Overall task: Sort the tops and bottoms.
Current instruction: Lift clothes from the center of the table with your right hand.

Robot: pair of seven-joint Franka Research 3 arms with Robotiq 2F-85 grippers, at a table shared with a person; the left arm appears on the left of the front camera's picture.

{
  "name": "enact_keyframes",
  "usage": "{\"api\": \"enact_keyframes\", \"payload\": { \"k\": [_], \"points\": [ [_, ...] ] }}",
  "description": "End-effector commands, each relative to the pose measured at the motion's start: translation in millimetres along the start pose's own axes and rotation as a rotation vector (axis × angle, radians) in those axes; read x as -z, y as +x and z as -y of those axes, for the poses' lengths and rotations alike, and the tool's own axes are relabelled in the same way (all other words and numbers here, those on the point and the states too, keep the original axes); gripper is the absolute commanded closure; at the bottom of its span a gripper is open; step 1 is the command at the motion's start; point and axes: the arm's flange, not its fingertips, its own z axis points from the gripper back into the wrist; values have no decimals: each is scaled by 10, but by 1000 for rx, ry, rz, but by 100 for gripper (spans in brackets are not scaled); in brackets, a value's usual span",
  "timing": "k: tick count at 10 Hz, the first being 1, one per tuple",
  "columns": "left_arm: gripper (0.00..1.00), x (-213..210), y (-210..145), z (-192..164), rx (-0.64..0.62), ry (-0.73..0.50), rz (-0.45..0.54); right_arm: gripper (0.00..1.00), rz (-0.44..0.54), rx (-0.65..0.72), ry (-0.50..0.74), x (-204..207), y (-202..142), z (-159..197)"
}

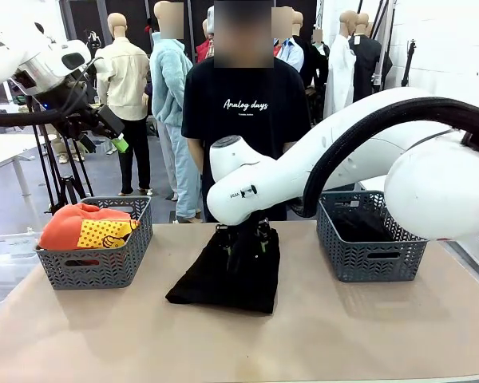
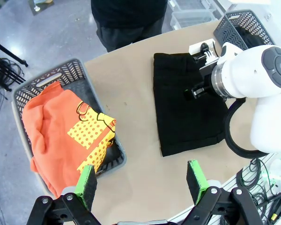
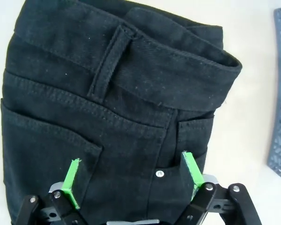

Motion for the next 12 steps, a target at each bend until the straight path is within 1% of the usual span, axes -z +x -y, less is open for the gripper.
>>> {"api": "enact_keyframes", "payload": {
  "k": [1, 3, 6, 7, 8, 9, 12],
  "points": [
    [0, -15, -5, -3, -2, 1, 4, 0, 22, 51, 42, 61, 17, 13],
    [0, -15, -5, -3, -2, 1, 4, 0, 26, 87, 70, 90, 11, 39],
    [0, -15, -5, -3, -2, 1, 4, 0, -18, 107, 73, 204, 73, 101],
    [0, -15, -5, -3, -2, 1, 4, 3, -29, 111, 78, 245, 84, 112],
    [0, -15, -5, -3, -2, 1, 4, 11, -51, 118, 75, 296, 93, 123],
    [0, -15, -5, -3, -2, 1, 4, 25, -64, 119, 70, 319, 92, 125],
    [0, -15, -5, -3, -2, 1, 4, 81, -90, 122, 59, 374, 108, 128]
  ]
}}
